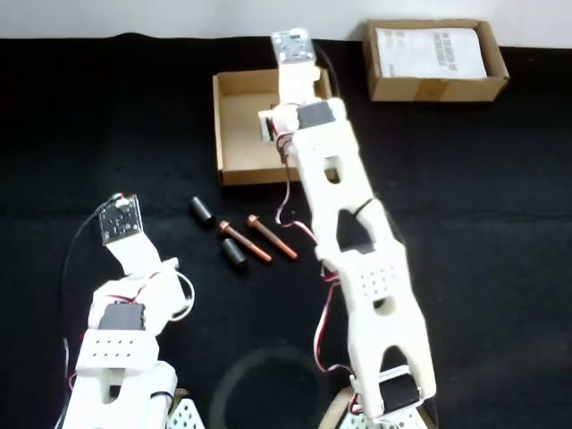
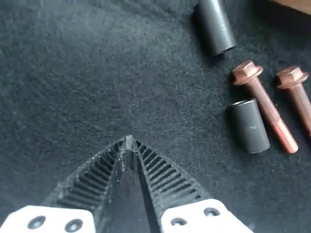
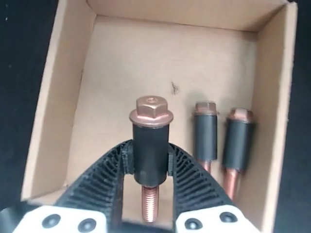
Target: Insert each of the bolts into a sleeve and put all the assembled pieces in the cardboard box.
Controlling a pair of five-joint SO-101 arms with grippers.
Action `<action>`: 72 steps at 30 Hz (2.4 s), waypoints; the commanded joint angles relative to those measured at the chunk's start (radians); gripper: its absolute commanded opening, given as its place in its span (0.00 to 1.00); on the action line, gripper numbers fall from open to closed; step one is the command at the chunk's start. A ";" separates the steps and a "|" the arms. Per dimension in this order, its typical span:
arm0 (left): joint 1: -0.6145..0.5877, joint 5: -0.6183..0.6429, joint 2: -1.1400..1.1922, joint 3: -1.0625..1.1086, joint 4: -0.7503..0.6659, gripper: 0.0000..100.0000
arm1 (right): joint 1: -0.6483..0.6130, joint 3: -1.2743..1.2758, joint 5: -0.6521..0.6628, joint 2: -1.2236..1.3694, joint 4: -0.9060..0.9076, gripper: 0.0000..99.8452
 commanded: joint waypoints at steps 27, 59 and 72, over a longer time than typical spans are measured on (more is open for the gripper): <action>-0.260 -0.052 -0.013 -0.038 0.078 0.01 | -0.226 -0.608 0.101 -0.021 0.598 0.30; -0.507 -0.158 -0.013 -0.039 0.189 0.01 | -0.410 0.107 0.152 -0.027 0.163 0.25; -0.504 -0.158 -0.013 -0.039 0.189 0.01 | -0.412 0.165 0.152 0.087 0.114 0.16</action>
